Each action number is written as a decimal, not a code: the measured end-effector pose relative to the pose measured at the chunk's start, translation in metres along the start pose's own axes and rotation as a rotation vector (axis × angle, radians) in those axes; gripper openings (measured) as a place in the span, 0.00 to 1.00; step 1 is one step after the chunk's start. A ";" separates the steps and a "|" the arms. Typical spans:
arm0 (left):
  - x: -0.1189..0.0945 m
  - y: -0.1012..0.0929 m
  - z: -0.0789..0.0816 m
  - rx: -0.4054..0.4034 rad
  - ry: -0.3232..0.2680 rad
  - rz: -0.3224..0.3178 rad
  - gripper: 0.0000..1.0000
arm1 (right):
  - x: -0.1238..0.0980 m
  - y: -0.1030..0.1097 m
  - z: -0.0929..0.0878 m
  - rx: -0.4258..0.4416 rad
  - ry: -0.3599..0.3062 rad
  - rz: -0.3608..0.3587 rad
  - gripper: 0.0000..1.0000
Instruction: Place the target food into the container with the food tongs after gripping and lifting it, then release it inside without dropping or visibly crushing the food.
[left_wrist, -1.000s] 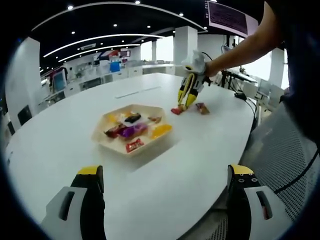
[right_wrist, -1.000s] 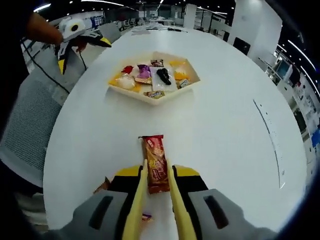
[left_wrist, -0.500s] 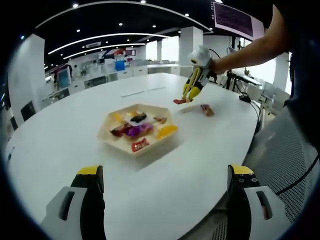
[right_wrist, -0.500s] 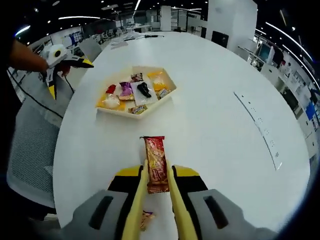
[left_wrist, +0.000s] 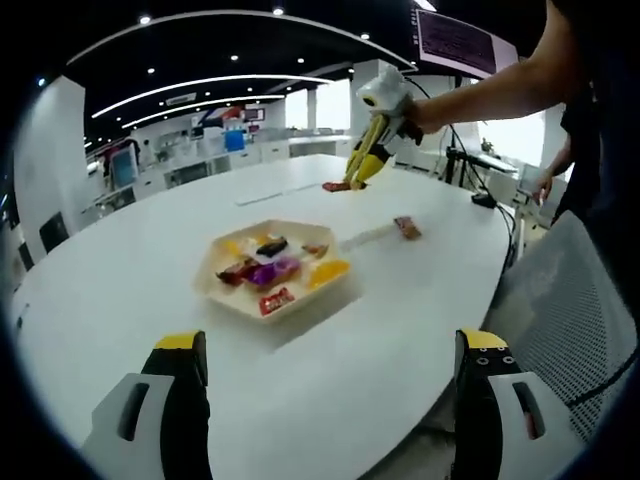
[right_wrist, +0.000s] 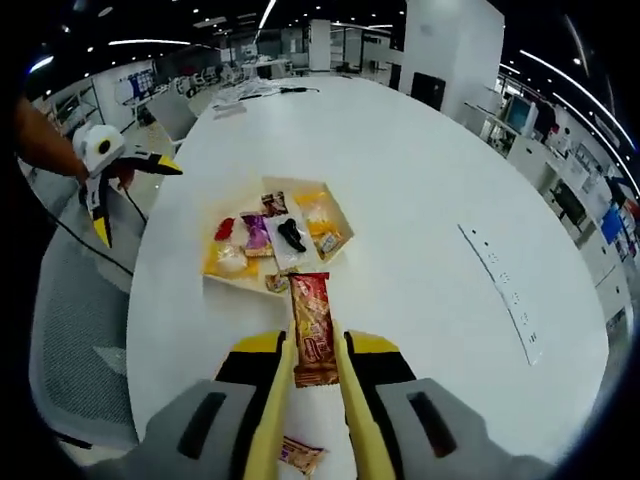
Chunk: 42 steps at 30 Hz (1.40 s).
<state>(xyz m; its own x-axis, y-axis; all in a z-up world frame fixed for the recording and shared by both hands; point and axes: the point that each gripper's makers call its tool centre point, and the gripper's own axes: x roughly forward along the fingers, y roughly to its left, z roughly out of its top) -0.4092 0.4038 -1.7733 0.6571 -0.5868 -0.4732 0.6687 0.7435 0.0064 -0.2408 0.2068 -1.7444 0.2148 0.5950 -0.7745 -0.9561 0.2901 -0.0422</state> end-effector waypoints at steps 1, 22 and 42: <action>0.000 0.000 0.000 0.003 -0.001 -0.002 1.00 | 0.001 0.002 0.005 -0.003 0.000 0.000 0.22; 0.000 0.000 -0.001 0.038 0.004 -0.005 1.00 | 0.063 0.042 0.110 -0.126 -0.071 0.058 0.25; 0.001 -0.002 -0.003 0.057 0.015 -0.003 1.00 | 0.030 0.029 0.106 -0.146 -0.122 0.051 0.26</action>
<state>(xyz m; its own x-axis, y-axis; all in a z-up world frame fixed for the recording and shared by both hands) -0.4112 0.4023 -1.7764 0.6503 -0.5836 -0.4865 0.6895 0.7222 0.0553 -0.2413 0.3122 -1.7020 0.1790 0.6953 -0.6960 -0.9833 0.1506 -0.1024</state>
